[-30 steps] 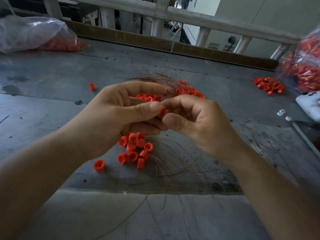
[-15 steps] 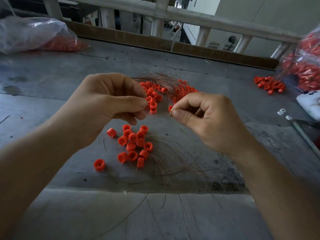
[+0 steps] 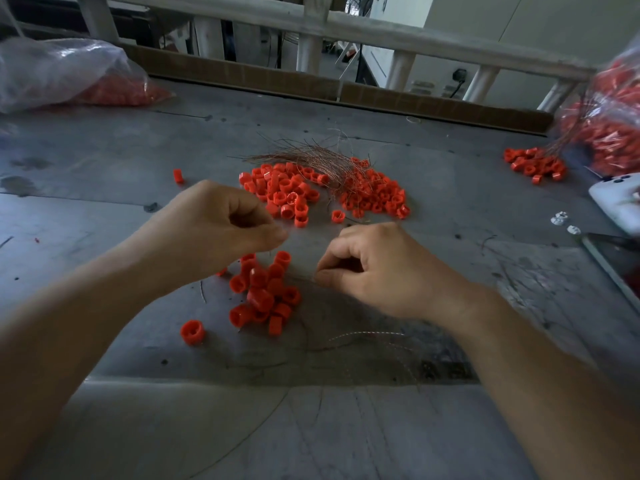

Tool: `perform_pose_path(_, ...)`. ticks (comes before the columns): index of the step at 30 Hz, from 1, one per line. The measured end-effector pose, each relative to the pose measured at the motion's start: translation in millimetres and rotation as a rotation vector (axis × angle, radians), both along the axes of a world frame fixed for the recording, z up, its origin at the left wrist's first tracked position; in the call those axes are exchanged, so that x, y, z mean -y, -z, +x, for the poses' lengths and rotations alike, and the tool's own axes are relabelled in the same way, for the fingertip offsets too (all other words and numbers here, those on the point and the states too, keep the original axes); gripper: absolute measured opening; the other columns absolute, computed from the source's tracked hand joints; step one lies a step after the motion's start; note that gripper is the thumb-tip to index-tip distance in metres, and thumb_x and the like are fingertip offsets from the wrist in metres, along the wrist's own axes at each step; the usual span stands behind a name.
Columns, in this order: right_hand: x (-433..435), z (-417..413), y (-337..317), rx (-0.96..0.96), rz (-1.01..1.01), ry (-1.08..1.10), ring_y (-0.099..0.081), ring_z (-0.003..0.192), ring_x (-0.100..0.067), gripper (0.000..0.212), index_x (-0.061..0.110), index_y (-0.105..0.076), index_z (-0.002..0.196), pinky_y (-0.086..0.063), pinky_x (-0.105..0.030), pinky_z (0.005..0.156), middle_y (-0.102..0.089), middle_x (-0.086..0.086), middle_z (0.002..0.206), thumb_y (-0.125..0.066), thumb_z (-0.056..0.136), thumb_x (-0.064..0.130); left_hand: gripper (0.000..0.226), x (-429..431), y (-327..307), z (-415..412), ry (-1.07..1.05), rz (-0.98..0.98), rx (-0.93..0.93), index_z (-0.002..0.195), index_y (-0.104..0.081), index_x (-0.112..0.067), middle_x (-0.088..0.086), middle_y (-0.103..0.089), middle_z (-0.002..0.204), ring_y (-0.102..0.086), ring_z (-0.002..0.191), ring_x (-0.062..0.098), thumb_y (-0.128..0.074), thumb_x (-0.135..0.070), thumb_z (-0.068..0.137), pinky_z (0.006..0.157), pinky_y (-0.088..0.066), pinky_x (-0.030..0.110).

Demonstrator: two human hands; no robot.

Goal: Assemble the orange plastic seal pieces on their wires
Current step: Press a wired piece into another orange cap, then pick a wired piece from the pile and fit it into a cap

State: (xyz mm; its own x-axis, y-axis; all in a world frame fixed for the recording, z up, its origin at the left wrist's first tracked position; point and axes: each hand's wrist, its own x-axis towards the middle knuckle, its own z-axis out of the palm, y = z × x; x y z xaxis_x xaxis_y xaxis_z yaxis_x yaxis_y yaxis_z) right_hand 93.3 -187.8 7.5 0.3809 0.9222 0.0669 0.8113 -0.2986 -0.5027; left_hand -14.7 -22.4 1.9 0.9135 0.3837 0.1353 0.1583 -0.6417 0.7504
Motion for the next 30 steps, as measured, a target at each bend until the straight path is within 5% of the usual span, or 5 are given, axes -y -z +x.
perform_pose_path(3, 2.3, 2.2, -3.1, -0.015, 0.008, 0.018, -0.056, 0.071, -0.003, 0.023, 0.018, -0.07, 0.082, -0.043, -0.013, 0.063, -0.059, 0.012, 0.071, -0.062, 0.081, 0.04, 0.013, -1.4, 7.3, 6.7, -0.085, 0.247, 0.03, 0.072, -0.059, -0.041, -0.022, -0.055, 0.08, -0.048, 0.069, -0.009, -0.057, -0.053, 0.067, 0.062, -0.03, 0.012)
perform_pose_path(7, 4.6, 6.4, -7.2, -0.05, 0.049, 0.064, -0.053, 0.076, 0.003, 0.024, 0.022, -0.068, 0.079, -0.042, -0.009, 0.064, -0.059, 0.012, 0.07, -0.061, 0.077, 0.045, 0.038, -10.5, 21.1, 15.0, -0.076, 0.38, 0.03, 0.11, -0.063, -0.032, -0.011, -0.049, 0.117, -0.04, 0.094, -0.003, -0.054, -0.048, 0.077, 0.084, -0.028, 0.02)
perform_pose_path(14, 6.3, 11.0, -8.6, -0.041, 0.111, 0.15, -0.056, 0.076, 0.004, 0.016, 0.026, -0.064, 0.075, -0.045, -0.009, 0.067, -0.063, 0.012, 0.072, -0.061, 0.079, 0.041, 0.045, -18.4, 26.0, 24.6, 0.008, 0.412, -0.079, 0.129, -0.052, -0.027, -0.002, -0.039, 0.144, -0.035, 0.131, 0.016, -0.048, -0.041, 0.087, 0.103, -0.025, 0.029)
perform_pose_path(22, 9.0, 26.3, -10.9, 0.018, 0.337, 0.399, -0.048, 0.043, 0.002, 0.02, 0.02, -0.067, 0.069, -0.035, -0.008, 0.044, -0.059, 0.008, 0.053, -0.064, 0.083, 0.033, 0.03, -23.6, 26.1, 24.4, -0.01, 0.462, -0.025, 0.118, -0.061, -0.023, -0.003, -0.052, 0.114, -0.045, 0.101, 0.009, -0.053, -0.024, 0.089, 0.081, -0.026, 0.018)
perform_pose_path(30, 12.7, 45.7, -11.7, 0.028, 0.385, 0.574, -0.061, 0.06, -0.018, 0.024, 0.019, -0.066, 0.065, -0.047, -0.027, 0.06, -0.066, -0.006, 0.063, -0.062, 0.085, 0.034, 0.018, -25.5, 23.2, 24.0, -0.077, 0.52, 0.032, 0.097, -0.068, -0.015, -0.004, -0.055, 0.09, -0.046, 0.079, 0.009, -0.068, -0.012, 0.079, 0.064, -0.025, 0.016)
